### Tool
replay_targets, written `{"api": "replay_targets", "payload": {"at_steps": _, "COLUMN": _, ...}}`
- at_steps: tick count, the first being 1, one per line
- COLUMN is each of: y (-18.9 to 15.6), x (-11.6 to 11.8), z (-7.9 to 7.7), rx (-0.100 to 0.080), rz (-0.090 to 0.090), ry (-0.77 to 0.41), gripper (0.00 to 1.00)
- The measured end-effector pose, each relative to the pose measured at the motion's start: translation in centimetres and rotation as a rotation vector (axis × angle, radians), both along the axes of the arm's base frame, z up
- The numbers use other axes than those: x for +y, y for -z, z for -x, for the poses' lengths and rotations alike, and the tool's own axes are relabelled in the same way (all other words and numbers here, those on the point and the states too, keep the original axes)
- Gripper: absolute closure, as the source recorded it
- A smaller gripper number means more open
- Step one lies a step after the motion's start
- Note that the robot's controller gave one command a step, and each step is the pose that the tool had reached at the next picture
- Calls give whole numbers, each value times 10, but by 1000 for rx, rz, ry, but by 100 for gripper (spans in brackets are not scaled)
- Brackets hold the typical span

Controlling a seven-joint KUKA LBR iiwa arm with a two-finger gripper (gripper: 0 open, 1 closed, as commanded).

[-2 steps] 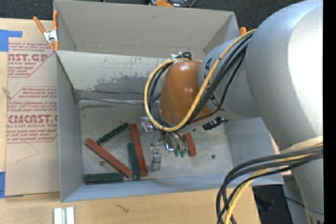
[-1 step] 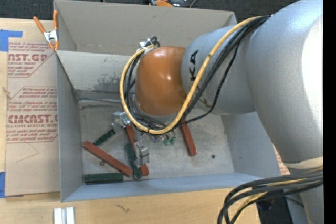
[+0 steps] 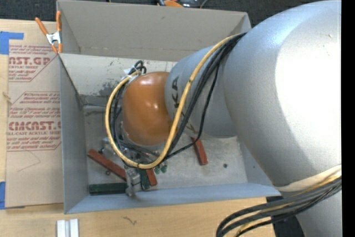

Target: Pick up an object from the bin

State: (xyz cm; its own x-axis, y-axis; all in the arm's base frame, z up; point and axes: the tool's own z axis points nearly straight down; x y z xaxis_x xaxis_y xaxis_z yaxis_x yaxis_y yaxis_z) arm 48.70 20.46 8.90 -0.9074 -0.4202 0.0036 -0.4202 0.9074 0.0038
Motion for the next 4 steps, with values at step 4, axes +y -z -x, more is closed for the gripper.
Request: {"api": "replay_targets", "payload": {"at_steps": 4, "y": 18, "x": -181, "z": -32, "rx": -9, "rz": 2, "ry": 425, "gripper": 0}}
